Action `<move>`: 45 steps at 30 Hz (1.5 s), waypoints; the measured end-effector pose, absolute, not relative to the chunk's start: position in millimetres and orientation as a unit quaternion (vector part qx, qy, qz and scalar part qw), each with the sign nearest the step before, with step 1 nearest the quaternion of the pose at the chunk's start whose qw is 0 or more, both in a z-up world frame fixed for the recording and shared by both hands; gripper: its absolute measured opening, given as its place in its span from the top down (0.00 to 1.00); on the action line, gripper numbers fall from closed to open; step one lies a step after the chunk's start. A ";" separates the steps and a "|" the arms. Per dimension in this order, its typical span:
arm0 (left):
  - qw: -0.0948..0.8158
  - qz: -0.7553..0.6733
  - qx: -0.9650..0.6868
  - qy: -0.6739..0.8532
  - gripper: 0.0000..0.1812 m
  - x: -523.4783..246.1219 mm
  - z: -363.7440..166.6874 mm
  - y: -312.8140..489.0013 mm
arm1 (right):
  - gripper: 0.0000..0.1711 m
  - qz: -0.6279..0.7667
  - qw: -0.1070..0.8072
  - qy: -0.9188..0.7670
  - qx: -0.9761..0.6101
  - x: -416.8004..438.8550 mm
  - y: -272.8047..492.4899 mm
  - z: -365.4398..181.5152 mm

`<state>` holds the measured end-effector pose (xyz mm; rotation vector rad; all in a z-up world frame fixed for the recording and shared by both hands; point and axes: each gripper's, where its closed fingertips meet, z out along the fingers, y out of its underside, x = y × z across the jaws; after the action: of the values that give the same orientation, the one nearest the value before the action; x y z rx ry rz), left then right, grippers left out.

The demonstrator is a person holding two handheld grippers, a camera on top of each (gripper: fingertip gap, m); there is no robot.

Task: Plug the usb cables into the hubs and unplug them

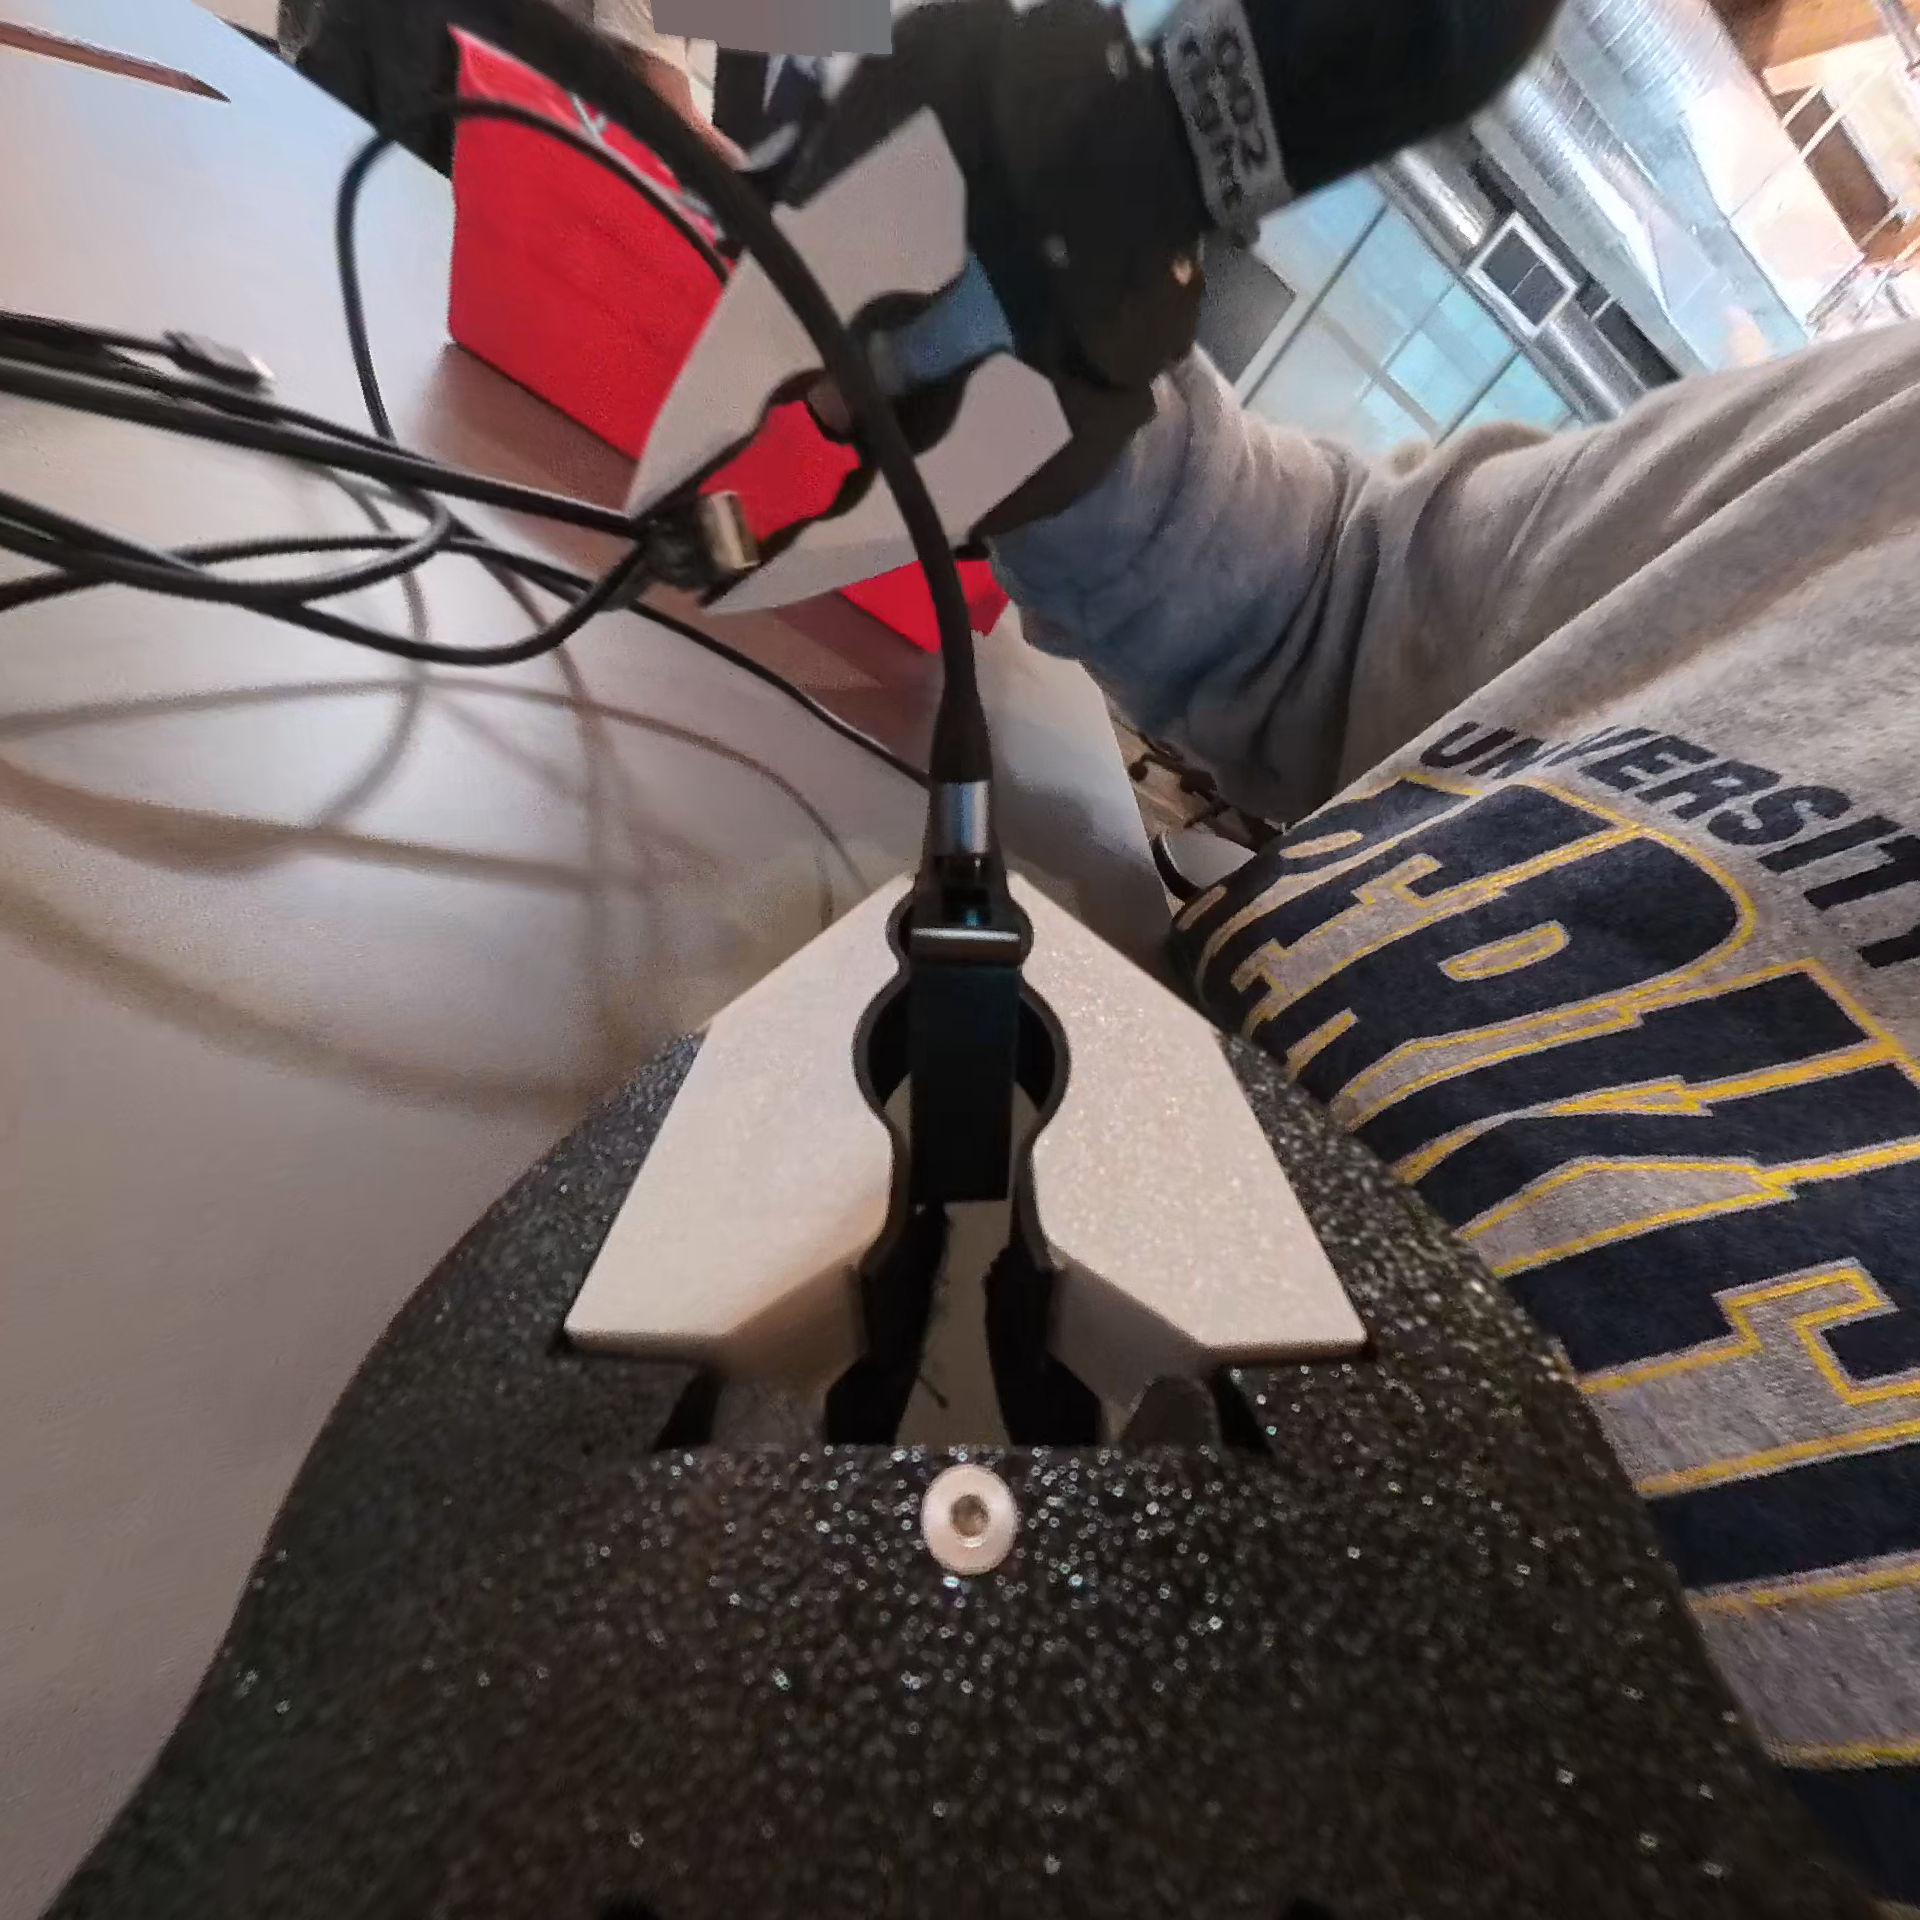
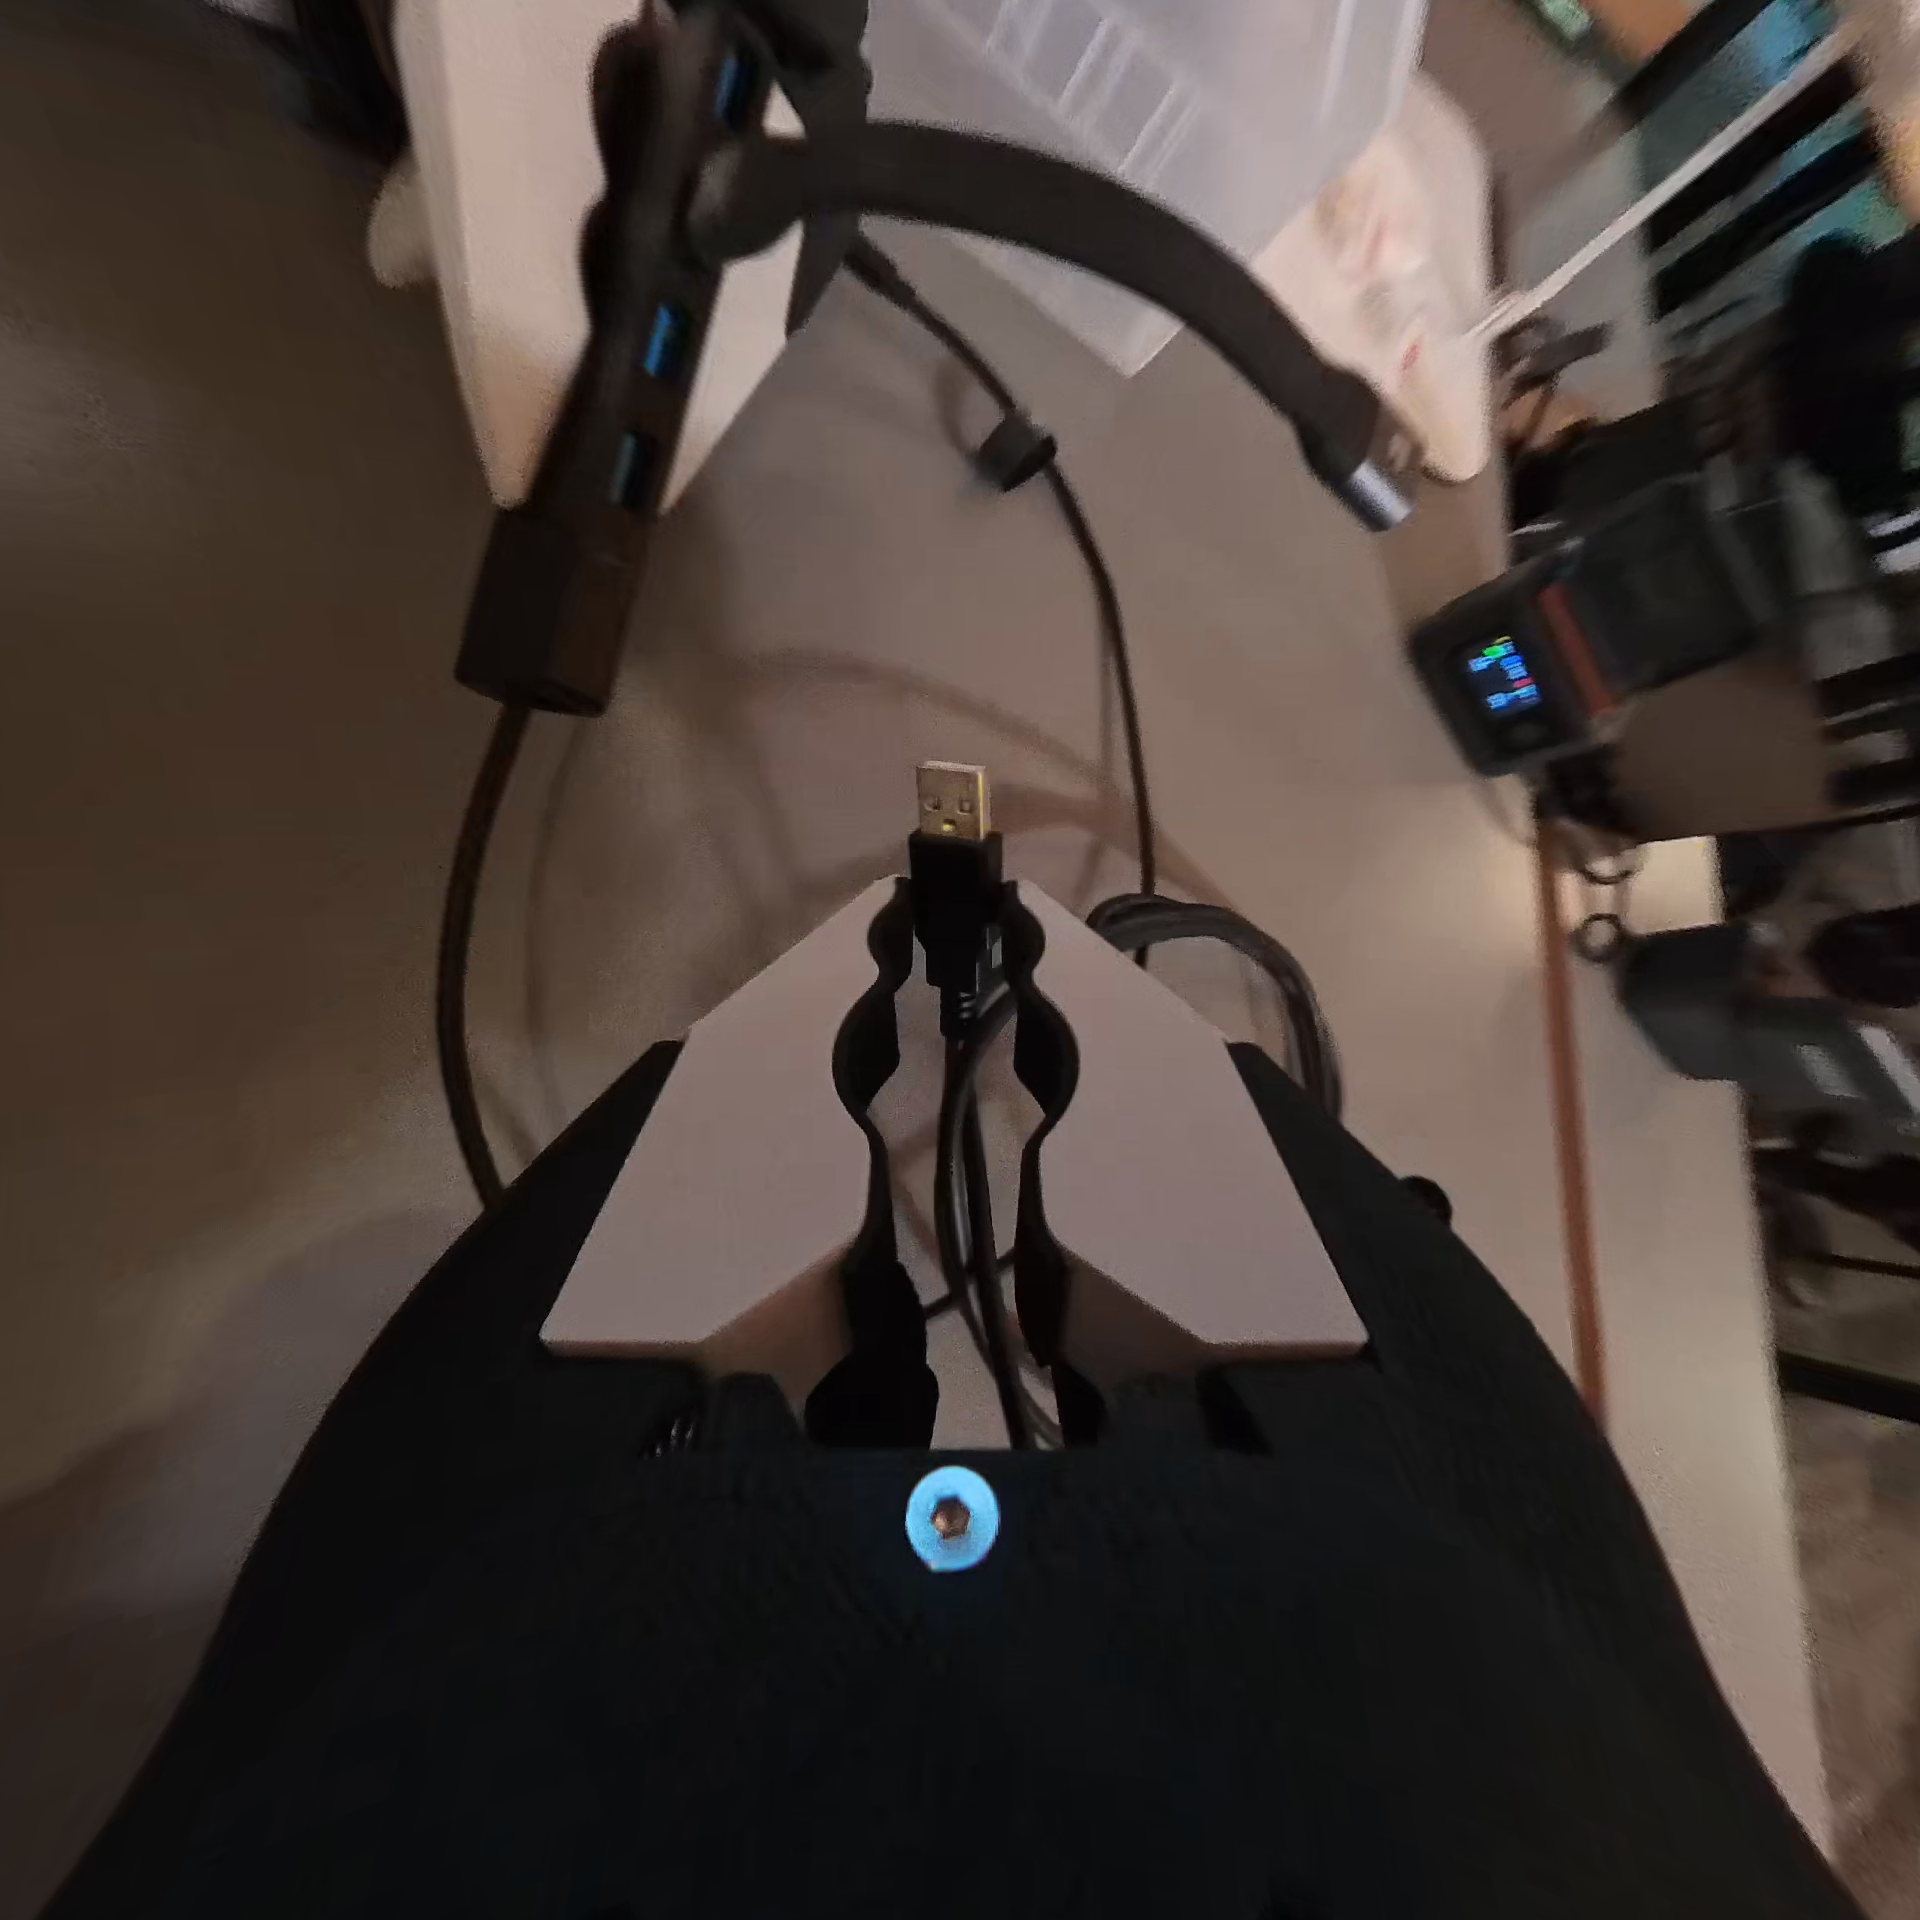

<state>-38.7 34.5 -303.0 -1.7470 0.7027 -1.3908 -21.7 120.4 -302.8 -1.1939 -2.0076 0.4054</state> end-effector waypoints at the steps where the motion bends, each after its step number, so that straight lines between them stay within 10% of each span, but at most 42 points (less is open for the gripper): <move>1: 0.395 -0.550 -0.682 0.275 0.95 -38.5 -300.5 35.3 | 0.91 0.153 0.393 -0.782 -0.459 -19.7 117.5 -296.7; 18: 0.515 -0.496 -0.592 0.372 0.95 -19.4 -272.0 17.4 | 0.92 -0.090 0.618 -0.764 -0.162 -28.9 56.1 -227.5; 45: 0.548 -0.430 -0.610 0.377 0.95 -28.5 -276.7 27.6 | 0.91 -0.128 0.596 -0.777 -0.158 -26.3 62.1 -240.9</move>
<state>-28.5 27.6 -276.7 -1.4451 0.8931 -1.0185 -26.3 62.1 -240.9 -0.3679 -1.8046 -0.2971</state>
